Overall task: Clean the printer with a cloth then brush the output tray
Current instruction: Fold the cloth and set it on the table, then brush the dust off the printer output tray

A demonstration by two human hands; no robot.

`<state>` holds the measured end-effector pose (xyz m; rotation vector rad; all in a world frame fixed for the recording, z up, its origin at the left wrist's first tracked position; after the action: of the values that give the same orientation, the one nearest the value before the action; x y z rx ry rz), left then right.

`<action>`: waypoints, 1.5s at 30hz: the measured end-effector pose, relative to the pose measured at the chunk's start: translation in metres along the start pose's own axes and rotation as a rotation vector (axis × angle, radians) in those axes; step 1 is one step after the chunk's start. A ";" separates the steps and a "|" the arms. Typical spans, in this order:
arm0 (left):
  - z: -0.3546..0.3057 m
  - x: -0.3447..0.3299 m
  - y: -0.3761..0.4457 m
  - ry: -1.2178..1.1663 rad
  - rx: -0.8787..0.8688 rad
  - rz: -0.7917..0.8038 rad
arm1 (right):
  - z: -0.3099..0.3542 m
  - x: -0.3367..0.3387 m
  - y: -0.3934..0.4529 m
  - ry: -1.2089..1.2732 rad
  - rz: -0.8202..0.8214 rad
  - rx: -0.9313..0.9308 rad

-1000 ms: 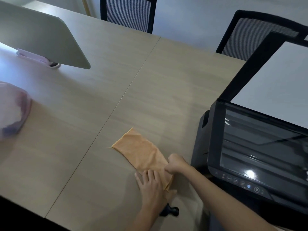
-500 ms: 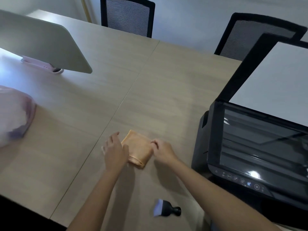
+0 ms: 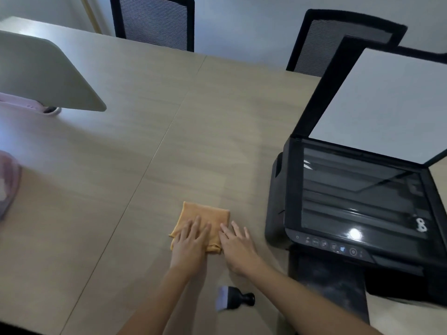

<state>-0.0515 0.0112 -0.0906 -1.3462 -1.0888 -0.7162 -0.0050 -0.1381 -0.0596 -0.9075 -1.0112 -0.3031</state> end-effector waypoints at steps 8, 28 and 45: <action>-0.062 -0.012 -0.026 0.084 -0.095 0.002 | -0.028 -0.024 -0.063 0.042 -0.020 -0.154; -0.080 -0.002 -0.023 -0.089 -0.304 0.156 | 0.011 -0.093 -0.126 0.071 -0.153 -0.045; -0.132 -0.033 -0.109 -1.123 0.061 0.270 | -0.070 -0.055 -0.285 1.126 -0.623 -0.539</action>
<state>-0.1365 -0.1389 -0.0627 -1.8311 -1.6992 0.3666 -0.1642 -0.3761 0.0248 -0.6828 -0.0993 -1.4772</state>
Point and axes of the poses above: each hand's wrist, its own y-axis towards the middle knuckle, its own x-axis out of the back of the hand, z = x × y, the point moved 1 cm from there along y, towards the middle knuckle, and after that the axes turned 8 degrees about x, right-handed, at the moved point
